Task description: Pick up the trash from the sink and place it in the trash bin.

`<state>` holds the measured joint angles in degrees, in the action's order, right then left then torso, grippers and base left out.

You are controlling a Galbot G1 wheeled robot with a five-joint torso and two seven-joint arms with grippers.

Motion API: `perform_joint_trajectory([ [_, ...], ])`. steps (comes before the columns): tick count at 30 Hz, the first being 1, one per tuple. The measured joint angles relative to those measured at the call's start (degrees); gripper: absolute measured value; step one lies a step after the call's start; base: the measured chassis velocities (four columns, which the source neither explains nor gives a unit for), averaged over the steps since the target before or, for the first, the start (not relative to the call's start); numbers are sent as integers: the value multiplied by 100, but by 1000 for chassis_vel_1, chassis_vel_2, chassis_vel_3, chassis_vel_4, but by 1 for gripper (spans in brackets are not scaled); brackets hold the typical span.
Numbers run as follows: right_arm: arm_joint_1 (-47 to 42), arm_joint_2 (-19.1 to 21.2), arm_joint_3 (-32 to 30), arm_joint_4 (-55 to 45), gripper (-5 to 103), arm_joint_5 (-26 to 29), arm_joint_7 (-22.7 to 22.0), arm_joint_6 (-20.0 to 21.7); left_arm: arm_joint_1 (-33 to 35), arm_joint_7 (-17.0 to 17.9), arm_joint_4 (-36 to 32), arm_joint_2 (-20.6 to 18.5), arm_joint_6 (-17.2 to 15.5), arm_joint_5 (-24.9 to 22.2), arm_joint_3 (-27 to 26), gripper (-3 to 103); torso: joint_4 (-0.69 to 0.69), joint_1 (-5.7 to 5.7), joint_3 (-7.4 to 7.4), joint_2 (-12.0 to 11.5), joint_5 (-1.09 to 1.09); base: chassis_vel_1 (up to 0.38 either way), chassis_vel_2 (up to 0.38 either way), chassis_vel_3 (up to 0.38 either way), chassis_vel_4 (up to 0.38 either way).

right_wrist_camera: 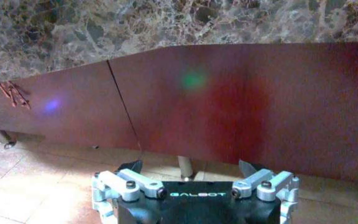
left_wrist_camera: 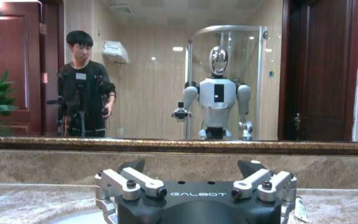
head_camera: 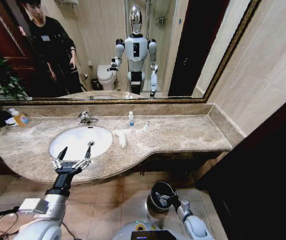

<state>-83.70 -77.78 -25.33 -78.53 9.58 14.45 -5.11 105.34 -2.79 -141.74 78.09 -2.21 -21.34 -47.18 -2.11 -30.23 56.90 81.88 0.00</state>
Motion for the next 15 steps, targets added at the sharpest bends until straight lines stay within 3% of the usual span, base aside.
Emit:
perform_joint_trajectory([
  [7, -117, 31, -16, -209, 100, 22, -1, -7, 0, 0, 0, 0, 0, 0, 0, 100, 0, 0, 0, 0, 1, 0, 0, 0, 0],
  [15, -1017, 447, -248, -1795, 100, 318, 115, -59, 0, 0, 0, 0, 0, 0, 0, 100, 0, 0, 0, 0, 0, 0, 0, 0, 0],
])
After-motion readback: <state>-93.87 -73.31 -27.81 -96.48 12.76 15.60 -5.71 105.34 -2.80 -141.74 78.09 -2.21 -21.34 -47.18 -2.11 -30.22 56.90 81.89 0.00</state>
